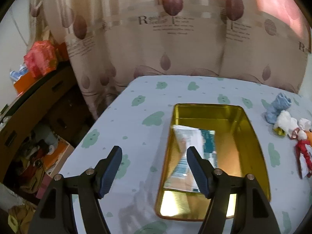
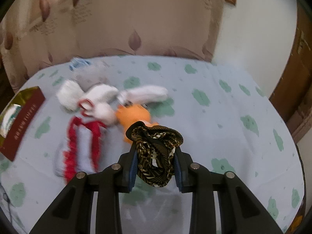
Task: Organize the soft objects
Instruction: 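Carry the black knit hat into the tin box and open the right gripper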
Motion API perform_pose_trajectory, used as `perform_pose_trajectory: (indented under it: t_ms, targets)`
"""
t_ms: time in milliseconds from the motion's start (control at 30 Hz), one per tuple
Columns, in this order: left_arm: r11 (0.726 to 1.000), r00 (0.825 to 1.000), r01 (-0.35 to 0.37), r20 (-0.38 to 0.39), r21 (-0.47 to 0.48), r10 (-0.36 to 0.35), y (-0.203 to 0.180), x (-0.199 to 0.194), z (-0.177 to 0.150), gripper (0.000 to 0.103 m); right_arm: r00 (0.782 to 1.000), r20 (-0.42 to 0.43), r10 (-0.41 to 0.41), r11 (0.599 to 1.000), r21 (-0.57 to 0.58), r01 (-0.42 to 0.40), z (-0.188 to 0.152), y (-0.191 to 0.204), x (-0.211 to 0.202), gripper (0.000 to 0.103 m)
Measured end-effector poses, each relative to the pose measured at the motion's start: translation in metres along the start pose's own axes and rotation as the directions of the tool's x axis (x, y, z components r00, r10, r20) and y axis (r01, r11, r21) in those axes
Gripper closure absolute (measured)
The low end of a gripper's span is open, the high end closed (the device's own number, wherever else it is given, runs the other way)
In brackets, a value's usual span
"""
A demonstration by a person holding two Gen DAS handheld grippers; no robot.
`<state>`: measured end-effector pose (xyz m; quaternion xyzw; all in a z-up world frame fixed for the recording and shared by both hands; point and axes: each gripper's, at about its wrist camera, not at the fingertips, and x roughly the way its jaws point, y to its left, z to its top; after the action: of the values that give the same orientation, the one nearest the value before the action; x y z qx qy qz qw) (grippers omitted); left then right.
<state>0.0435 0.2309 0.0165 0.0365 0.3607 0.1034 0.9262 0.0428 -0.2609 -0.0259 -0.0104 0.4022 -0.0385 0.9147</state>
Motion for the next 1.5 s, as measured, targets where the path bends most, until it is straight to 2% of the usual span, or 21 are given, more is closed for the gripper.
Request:
perform_pose_trajectory:
  t_ms: [200, 333, 500, 600, 733, 900, 1033, 1133, 1200, 1267, 1333, 1500]
  targets:
    - [1.0, 1.0, 0.006, 0.012, -0.017, -0.006, 0.01, 0.003, -0.01, 0.032, 0.996, 0.023, 0.09, 0.994, -0.068, -0.089, 0.022, 0.037, -0.017, 0.074]
    - [1.0, 1.0, 0.026, -0.012, -0.016, -0.027, 0.013, 0.005, -0.014, 0.032, 0.982, 0.005, 0.19, 0.973, -0.132, -0.187, 0.034, 0.077, -0.022, 0.074]
    - [0.999, 0.999, 0.025, -0.039, -0.031, -0.026, 0.017, 0.009, -0.017, 0.032, 0.956, -0.035, 0.29, 0.928, -0.233, -0.29, 0.034, 0.135, -0.026, 0.074]
    - [1.0, 0.999, -0.022, -0.033, -0.022, 0.021, 0.021, 0.01, -0.017, 0.032, 0.932, -0.063, 0.356, 0.893, -0.269, -0.359, 0.033, 0.166, -0.024, 0.074]
    - [0.999, 0.999, -0.02, -0.045, -0.046, 0.018, 0.029, 0.013, -0.018, 0.032, 0.912, -0.088, 0.401, 0.858, -0.313, -0.408, 0.035, 0.201, -0.02, 0.074]
    - [0.997, 0.998, -0.034, -0.056, -0.074, 0.03, 0.038, 0.016, -0.018, 0.032, 0.898, -0.112, 0.426, 0.826, -0.356, -0.437, 0.033, 0.239, -0.021, 0.074]
    - [0.995, 0.998, -0.038, -0.057, -0.087, 0.033, 0.042, 0.017, -0.019, 0.032, 0.899, -0.115, 0.422, 0.818, -0.38, -0.432, 0.036, 0.272, -0.008, 0.074]
    - [0.994, 0.998, -0.028, -0.062, -0.102, 0.022, 0.043, 0.019, -0.019, 0.032, 0.905, -0.121, 0.409, 0.815, -0.398, -0.421, 0.037, 0.28, -0.001, 0.074]
    - [0.995, 0.998, -0.033, -0.063, -0.098, 0.027, 0.042, 0.019, -0.02, 0.032, 0.91, -0.126, 0.396, 0.814, -0.411, -0.411, 0.044, 0.314, 0.007, 0.074]
    - [0.995, 0.998, -0.037, -0.061, -0.091, 0.031, 0.041, 0.019, -0.02, 0.032, 0.92, -0.13, 0.369, 0.817, -0.426, -0.388, 0.046, 0.327, 0.015, 0.074]
    - [0.995, 0.998, -0.031, -0.058, -0.094, 0.025, 0.041, 0.019, -0.02, 0.032, 0.922, -0.139, 0.361, 0.819, -0.425, -0.384, 0.05, 0.343, 0.023, 0.074]
    - [0.993, 0.998, -0.022, -0.061, -0.112, 0.016, 0.043, 0.02, -0.02, 0.032, 0.927, -0.146, 0.346, 0.822, -0.43, -0.374, 0.053, 0.358, 0.035, 0.074]
